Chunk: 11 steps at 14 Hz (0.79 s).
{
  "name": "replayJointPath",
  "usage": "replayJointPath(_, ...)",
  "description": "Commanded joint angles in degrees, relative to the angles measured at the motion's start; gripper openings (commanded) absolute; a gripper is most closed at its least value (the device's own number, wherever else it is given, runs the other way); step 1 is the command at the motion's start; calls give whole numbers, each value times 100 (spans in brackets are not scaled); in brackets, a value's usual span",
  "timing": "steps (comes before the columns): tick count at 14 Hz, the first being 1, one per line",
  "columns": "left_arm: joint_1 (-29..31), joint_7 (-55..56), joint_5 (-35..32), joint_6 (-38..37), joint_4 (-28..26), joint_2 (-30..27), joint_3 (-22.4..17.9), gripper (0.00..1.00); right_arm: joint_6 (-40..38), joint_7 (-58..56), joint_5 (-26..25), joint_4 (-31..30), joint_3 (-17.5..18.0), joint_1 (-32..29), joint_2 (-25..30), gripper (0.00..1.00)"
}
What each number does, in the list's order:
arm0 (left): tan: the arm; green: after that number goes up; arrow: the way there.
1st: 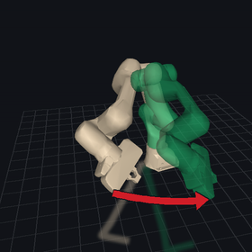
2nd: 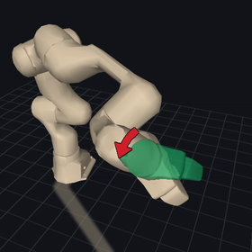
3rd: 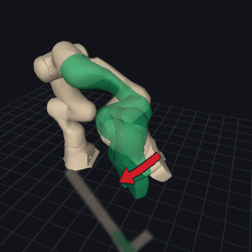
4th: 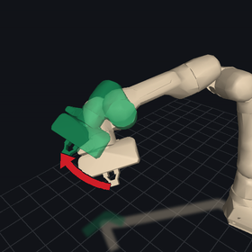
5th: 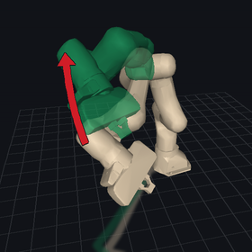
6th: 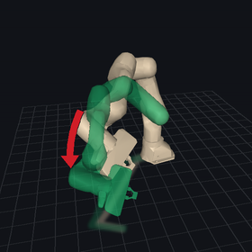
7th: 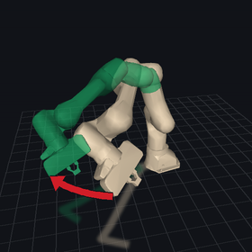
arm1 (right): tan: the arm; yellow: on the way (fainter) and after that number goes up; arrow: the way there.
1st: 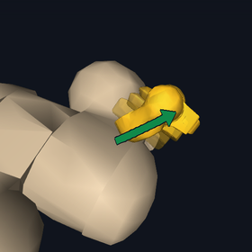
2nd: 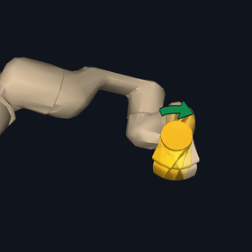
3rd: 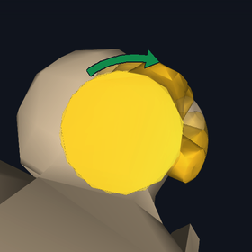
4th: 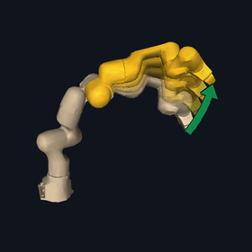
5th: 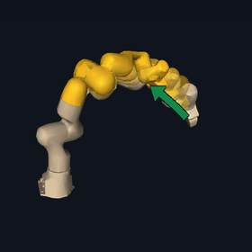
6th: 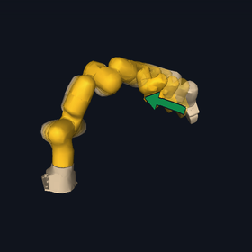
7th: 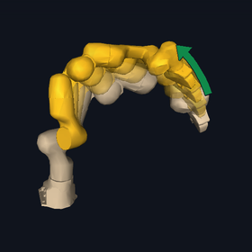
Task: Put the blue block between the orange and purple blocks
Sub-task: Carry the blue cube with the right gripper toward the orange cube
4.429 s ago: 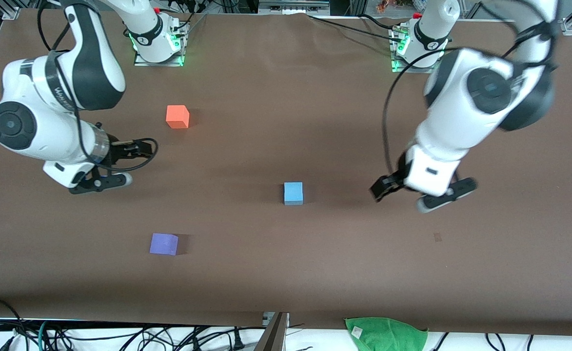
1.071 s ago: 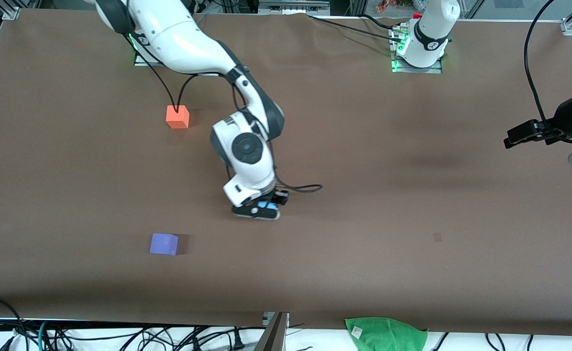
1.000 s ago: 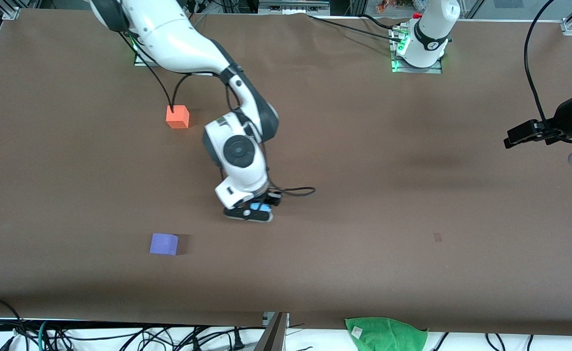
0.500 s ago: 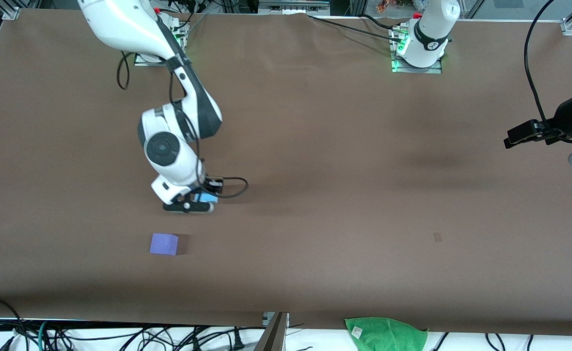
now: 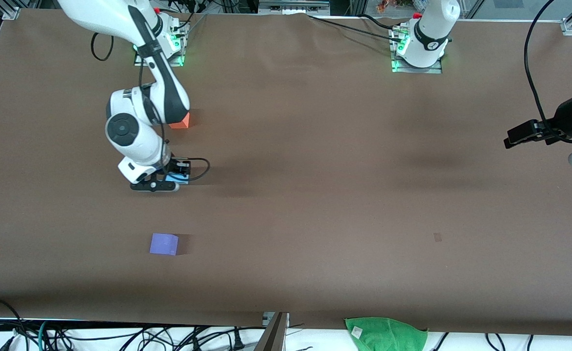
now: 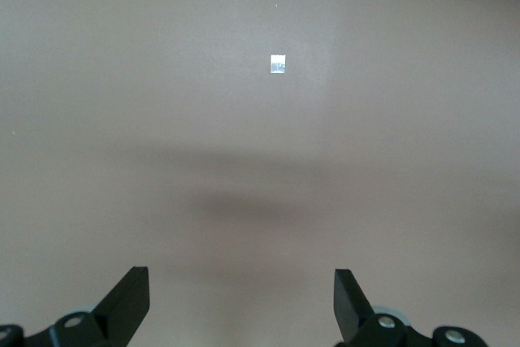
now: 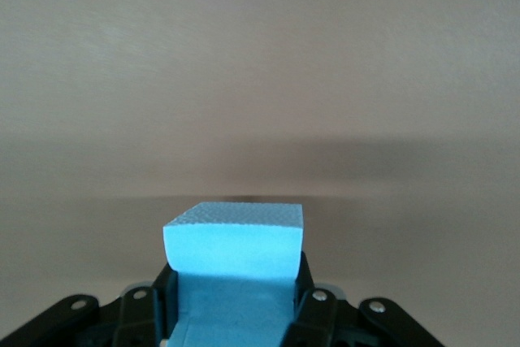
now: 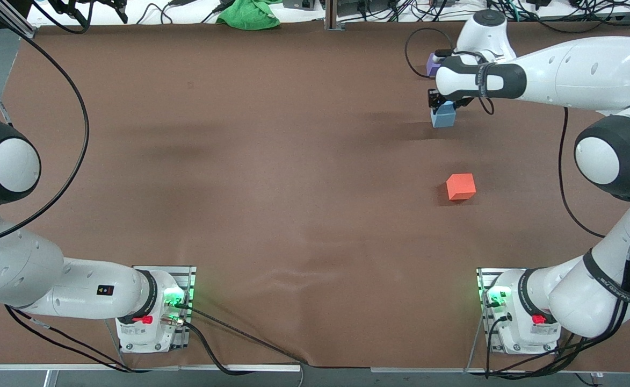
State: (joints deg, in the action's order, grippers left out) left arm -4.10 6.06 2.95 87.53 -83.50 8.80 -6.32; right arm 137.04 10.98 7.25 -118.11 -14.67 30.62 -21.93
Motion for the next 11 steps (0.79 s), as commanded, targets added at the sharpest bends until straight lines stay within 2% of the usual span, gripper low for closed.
replayJointPath(1,41,-123,39,-122,202,96,8,100,384,-429,355,-406,17,-90,146,22)
replayJointPath(5,41,-123,48,-122,202,96,8,100,569,-438,364,-432,17,-126,14,27)
replayJointPath(7,41,-123,48,-122,202,96,8,100,727,-438,364,-432,17,-135,-91,41)
replayJointPath(10,41,-123,48,-122,202,96,8,100,868,-438,364,-432,17,-161,-189,53)
replayJointPath(11,41,-123,48,-122,202,96,8,100,868,-438,364,-432,17,-161,-189,63)
